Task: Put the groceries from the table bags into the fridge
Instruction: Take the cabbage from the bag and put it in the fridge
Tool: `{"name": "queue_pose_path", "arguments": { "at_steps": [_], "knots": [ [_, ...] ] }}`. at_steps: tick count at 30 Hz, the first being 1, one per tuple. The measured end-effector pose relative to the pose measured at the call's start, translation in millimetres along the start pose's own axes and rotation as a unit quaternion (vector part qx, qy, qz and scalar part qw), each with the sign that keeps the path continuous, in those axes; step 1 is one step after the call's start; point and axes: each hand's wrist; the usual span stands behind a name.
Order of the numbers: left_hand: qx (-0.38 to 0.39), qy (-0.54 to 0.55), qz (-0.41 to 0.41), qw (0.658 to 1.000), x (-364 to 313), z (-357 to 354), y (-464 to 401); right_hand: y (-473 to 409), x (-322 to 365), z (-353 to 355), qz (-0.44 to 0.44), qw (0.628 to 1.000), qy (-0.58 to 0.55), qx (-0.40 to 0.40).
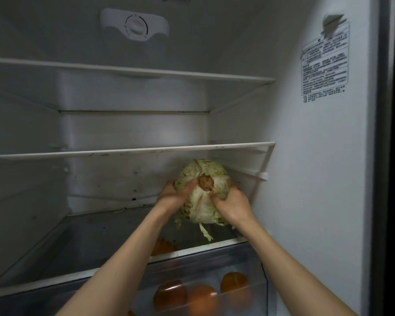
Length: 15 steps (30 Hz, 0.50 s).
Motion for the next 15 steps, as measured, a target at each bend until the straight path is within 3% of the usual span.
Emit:
{"name": "queue_pose_path", "arguments": {
  "at_steps": [5, 10, 12, 15],
  "knots": [
    [-0.017, -0.107, -0.08, 0.991, -15, 5, 46, 19, 6, 7, 0.014, 0.997, 0.069, 0.014],
    [-0.042, -0.4, -0.123, 0.907, -20, 24, 109, 57, 5, 19, 0.096, 0.988, 0.117, -0.008],
    [-0.065, -0.446, -0.15, 0.88, -24, 31, 139, 78, 4, 24, 0.131, 0.982, 0.137, -0.02],
    [-0.077, -0.469, -0.148, 0.867, -23, 35, 192, 121, 3, 32, 0.167, 0.971, 0.174, 0.001]
  ]
}}
Point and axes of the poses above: each hand's wrist, its own y-axis away from the middle knuckle, its own z-axis out of the back of the hand, x = y × z, and after that the axes turned 10 degrees about y, right-handed
